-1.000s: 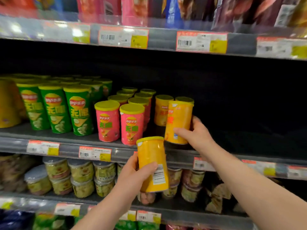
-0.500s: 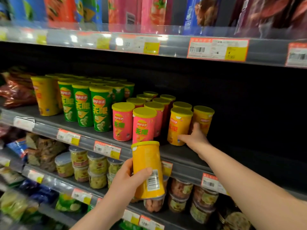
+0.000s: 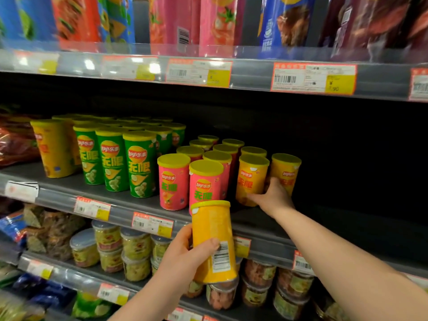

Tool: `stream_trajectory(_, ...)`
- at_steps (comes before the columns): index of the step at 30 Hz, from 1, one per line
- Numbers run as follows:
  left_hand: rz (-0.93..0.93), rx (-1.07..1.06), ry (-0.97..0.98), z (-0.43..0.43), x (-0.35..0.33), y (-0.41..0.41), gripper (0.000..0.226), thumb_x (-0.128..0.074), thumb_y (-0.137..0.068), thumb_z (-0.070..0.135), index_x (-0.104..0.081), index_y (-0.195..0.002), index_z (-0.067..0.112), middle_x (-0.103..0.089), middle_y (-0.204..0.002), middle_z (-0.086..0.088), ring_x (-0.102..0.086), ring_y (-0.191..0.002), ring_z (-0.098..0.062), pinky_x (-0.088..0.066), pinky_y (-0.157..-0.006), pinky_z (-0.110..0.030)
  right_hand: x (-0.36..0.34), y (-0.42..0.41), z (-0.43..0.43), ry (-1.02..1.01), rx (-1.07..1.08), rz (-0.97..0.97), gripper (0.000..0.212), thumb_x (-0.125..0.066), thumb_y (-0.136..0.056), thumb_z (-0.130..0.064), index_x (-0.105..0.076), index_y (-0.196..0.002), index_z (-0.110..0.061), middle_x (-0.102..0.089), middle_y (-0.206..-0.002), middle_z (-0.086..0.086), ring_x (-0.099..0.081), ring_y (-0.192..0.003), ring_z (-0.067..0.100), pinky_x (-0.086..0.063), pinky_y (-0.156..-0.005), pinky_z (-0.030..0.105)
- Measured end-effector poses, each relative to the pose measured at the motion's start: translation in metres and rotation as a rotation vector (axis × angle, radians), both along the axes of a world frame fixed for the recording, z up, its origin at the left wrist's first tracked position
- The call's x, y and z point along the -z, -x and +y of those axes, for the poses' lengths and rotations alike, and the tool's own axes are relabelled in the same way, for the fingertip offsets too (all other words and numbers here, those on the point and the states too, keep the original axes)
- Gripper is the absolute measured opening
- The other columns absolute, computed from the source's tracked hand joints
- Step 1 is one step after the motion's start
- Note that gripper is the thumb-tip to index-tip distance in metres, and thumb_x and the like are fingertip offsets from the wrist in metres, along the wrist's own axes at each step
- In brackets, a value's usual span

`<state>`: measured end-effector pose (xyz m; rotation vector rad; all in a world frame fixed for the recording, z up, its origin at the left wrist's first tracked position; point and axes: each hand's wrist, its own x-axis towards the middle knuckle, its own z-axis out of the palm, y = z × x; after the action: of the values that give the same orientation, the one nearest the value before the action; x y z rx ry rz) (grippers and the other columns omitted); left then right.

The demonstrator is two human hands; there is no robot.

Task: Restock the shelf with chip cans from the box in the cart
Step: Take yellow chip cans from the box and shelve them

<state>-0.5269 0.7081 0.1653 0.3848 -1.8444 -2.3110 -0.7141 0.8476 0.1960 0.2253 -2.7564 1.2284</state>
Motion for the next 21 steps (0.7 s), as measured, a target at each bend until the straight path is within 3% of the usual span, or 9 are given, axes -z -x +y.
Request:
stream_trajectory(3, 0.011, 0.026, 0.01, -0.005, -0.001, 0.001, 0.04, -0.078, -0.076, 0.027, -0.057, -0.109, 0.027, -0.074, -0.092, 0.005, -0.071, -0.078, -0.01, -0.054, -0.057, -0.022, 0.0, 0.003, -0.004, 0.018, 0.014, 0.013, 0.06, -0.075, -0.078, -0.036, -0.046, -0.126, -0.014, -0.057, -0.126, 0.008, -0.056, -0.113, 0.028, -0.041, -0.078, 0.032)
stream_trajectory(5, 0.009, 0.042, 0.013, -0.008, -0.001, 0.001, 0.056, -0.077, -0.063, 0.034, -0.057, -0.114, 0.026, -0.074, -0.096, 0.004, -0.072, -0.082, -0.012, -0.054, -0.059, -0.023, 0.001, 0.005, -0.007, 0.025, 0.023, 0.029, 0.055, -0.074, -0.079, -0.036, -0.049, -0.123, -0.015, -0.059, -0.124, 0.008, -0.057, -0.111, 0.027, -0.041, -0.078, 0.031)
stream_trajectory(8, 0.009, 0.056, 0.001, -0.013, -0.002, 0.002, 0.064, -0.083, -0.062, 0.038, -0.056, -0.118, 0.024, -0.072, -0.102, 0.001, -0.072, -0.083, -0.013, -0.055, -0.059, -0.024, 0.002, 0.009, -0.01, 0.031, 0.042, 0.053, 0.046, -0.072, -0.081, -0.036, -0.054, -0.119, -0.018, -0.062, -0.12, 0.006, -0.059, -0.108, 0.027, -0.041, -0.077, 0.03)
stream_trajectory(13, 0.014, 0.086, 0.006, -0.018, -0.002, 0.002, 0.065, -0.082, -0.061, 0.039, -0.055, -0.118, 0.025, -0.071, -0.104, 0.0, -0.072, -0.083, -0.013, -0.055, -0.059, -0.024, 0.003, 0.01, -0.012, 0.016, 0.047, 0.063, 0.041, -0.07, -0.082, -0.038, -0.057, -0.116, -0.02, -0.064, -0.118, 0.006, -0.06, -0.106, 0.026, -0.041, -0.077, 0.03)
stream_trajectory(18, 0.048, 0.123, -0.011, -0.015, -0.003, 0.007, 0.052, -0.082, -0.065, 0.032, -0.056, -0.11, 0.029, -0.072, -0.101, 0.002, -0.072, -0.082, -0.012, -0.055, -0.058, -0.022, 0.0, 0.004, -0.002, -0.003, 0.055, 0.002, 0.067, -0.07, -0.081, -0.045, -0.043, -0.135, -0.017, -0.06, -0.122, 0.005, -0.059, -0.109, 0.024, -0.044, -0.08, 0.031)
stream_trajectory(21, 0.068, 0.162, 0.0, -0.006, -0.007, 0.014, 0.056, -0.083, -0.063, 0.033, -0.056, -0.112, 0.029, -0.073, -0.102, 0.002, -0.072, -0.085, -0.014, -0.056, -0.064, -0.027, -0.011, -0.013, 0.008, 0.076, -0.012, -0.009, 0.051, -0.065, -0.087, -0.039, -0.048, -0.13, -0.017, -0.06, -0.112, 0.0, -0.057, -0.098, 0.016, -0.043, -0.076, 0.028)
